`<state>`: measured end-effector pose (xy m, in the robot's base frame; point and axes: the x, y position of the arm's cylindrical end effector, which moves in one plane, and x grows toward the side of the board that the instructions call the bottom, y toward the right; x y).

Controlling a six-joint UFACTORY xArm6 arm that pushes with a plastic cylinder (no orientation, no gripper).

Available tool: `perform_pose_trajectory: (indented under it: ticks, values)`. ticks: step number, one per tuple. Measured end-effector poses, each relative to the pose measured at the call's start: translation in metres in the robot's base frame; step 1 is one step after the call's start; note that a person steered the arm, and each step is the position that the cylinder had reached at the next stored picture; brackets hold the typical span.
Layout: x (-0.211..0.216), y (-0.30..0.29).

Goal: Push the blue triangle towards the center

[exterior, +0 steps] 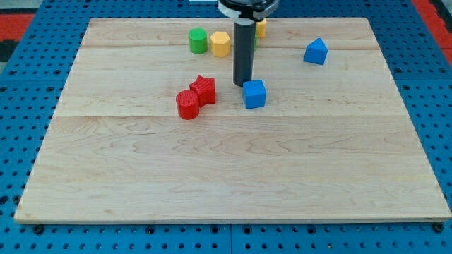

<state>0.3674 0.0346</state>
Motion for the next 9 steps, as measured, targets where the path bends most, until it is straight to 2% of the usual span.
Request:
perform_pose_trajectory:
  ticks: [1,2,3,4,5,6,7,8,9]
  values:
    - [-0.015,0.106]
    - [0.030,0.113]
    - [0.037,0.022]
    - [0.018,-0.019]
    - [0.013,0.062]
    - [0.039,0.185]
    - [-0.037,0.211]
    - [-0.094,0.171]
    - [-0.070,0.104]
